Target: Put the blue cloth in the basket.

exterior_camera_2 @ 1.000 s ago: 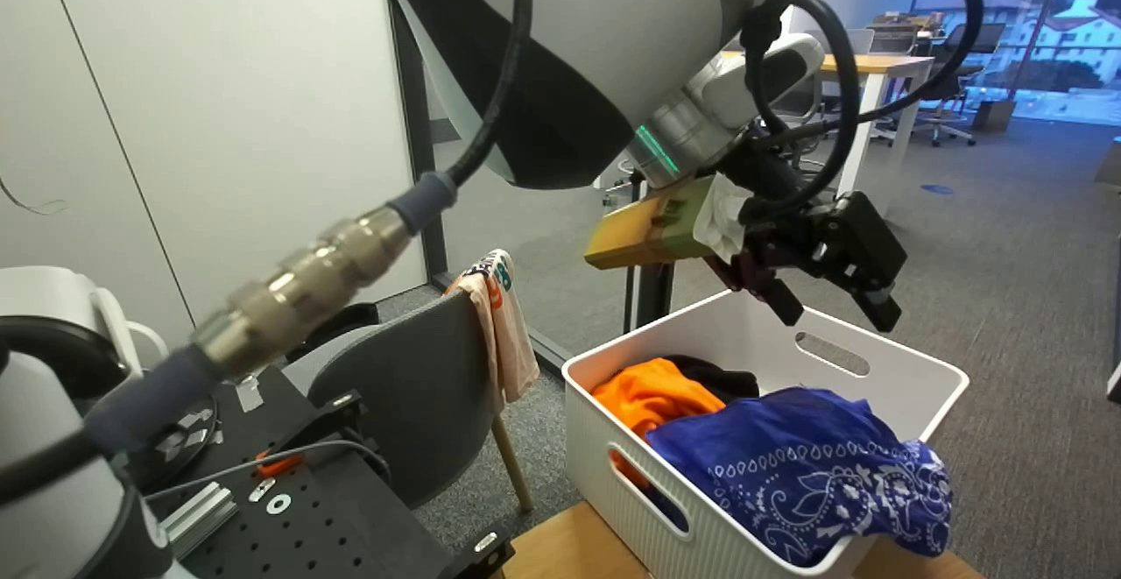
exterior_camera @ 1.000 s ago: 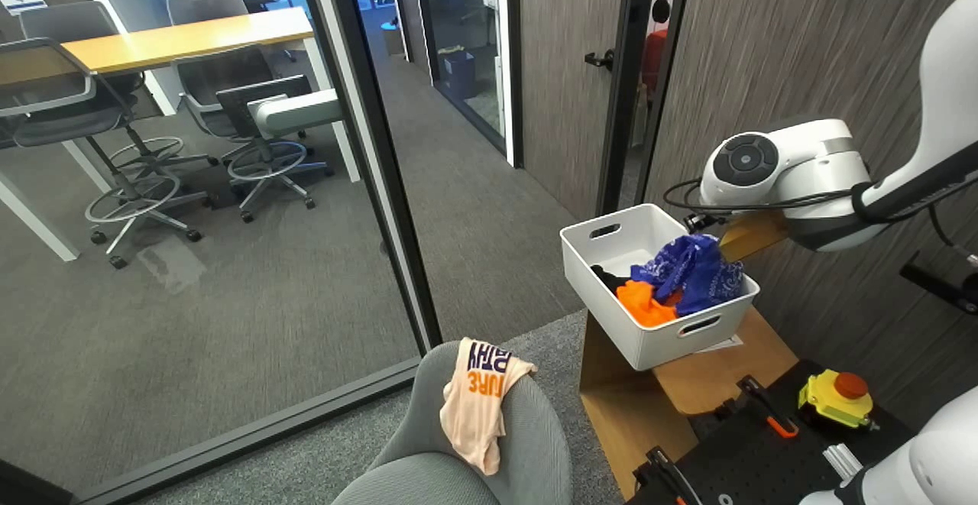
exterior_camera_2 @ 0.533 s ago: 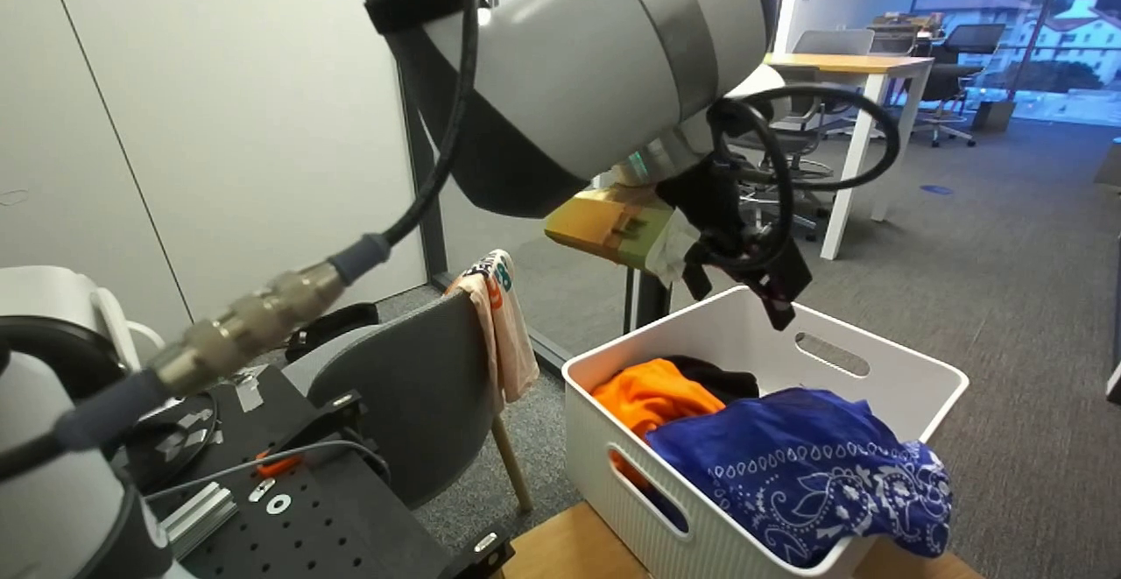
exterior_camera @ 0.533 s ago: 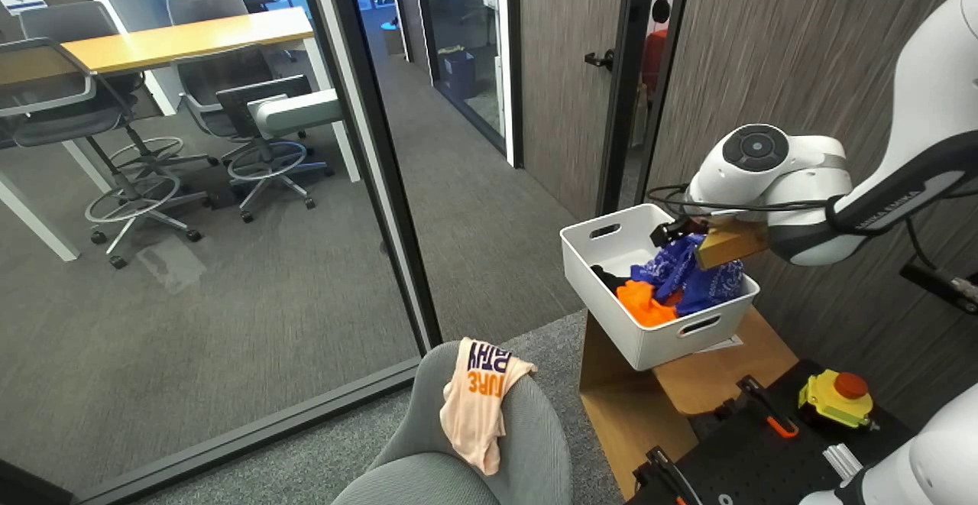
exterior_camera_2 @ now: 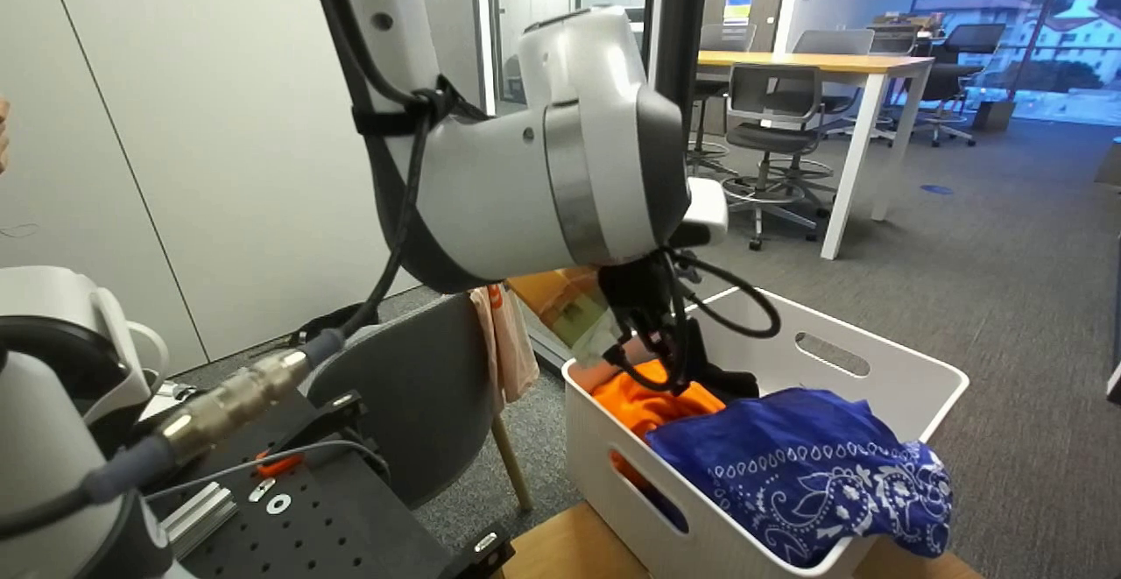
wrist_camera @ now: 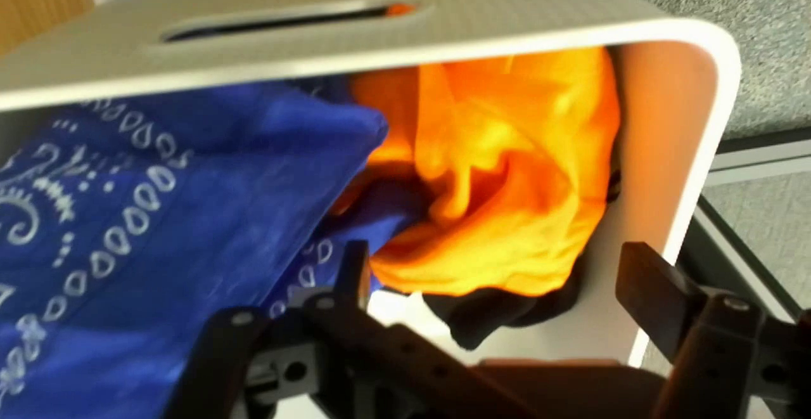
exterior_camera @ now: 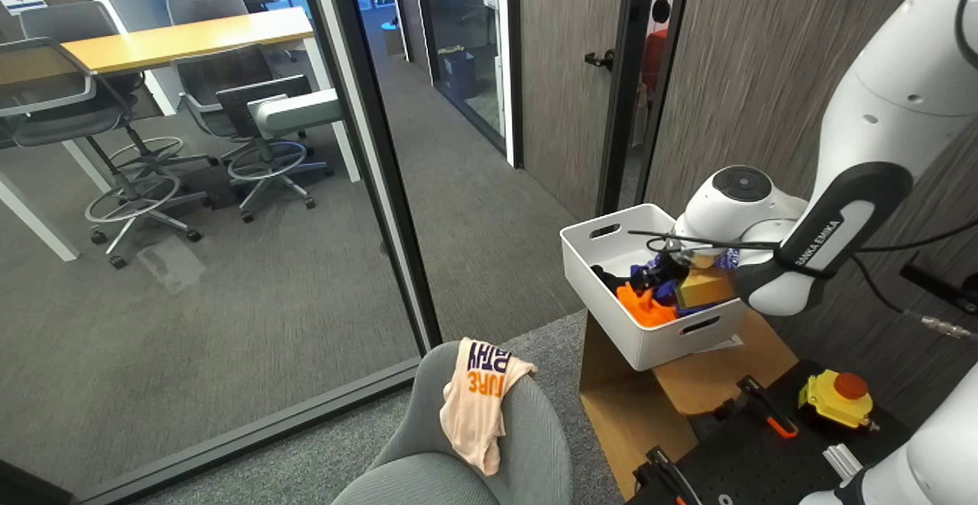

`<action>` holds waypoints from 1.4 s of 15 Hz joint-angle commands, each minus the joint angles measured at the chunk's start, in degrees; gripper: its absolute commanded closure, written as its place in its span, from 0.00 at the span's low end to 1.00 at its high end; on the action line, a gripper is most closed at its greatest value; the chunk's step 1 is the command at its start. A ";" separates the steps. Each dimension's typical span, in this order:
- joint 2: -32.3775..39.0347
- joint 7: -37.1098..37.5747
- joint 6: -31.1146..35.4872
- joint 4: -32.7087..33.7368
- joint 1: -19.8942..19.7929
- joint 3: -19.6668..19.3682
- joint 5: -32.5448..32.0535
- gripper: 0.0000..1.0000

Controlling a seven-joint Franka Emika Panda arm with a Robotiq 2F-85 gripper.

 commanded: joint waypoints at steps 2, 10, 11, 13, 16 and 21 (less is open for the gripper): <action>6.06 -11.47 2.84 -1.43 -4.04 6.71 14.20 0.00; 6.62 -14.12 -5.86 1.54 -25.93 26.96 14.45 0.00; 6.47 -15.26 -6.83 1.74 -28.00 29.14 15.58 0.00; 6.37 -17.71 -8.64 2.40 -31.44 32.91 18.04 0.00; 6.53 -21.18 -11.06 3.55 -35.92 38.00 21.74 0.00; 6.79 -25.97 -14.58 5.02 -41.66 44.42 26.73 0.00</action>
